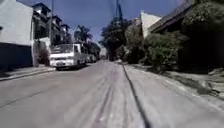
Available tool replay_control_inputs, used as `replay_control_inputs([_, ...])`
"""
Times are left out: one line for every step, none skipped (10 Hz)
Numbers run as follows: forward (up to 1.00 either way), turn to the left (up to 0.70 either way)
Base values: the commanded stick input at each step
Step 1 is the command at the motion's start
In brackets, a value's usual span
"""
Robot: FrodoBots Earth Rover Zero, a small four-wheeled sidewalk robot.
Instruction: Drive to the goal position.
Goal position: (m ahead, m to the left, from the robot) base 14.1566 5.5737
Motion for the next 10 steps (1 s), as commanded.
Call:
replay_control_inputs([0.70,0.02])
replay_control_inputs([0.70,0.02])
replay_control_inputs([0.70,0.02])
replay_control_inputs([0.70,0.02])
replay_control_inputs([0.70,0.02])
replay_control_inputs([0.70,0.02])
replay_control_inputs([0.70,0.02])
replay_control_inputs([0.70,0.02])
replay_control_inputs([0.70,0.15])
replay_control_inputs([0.70,0.22])
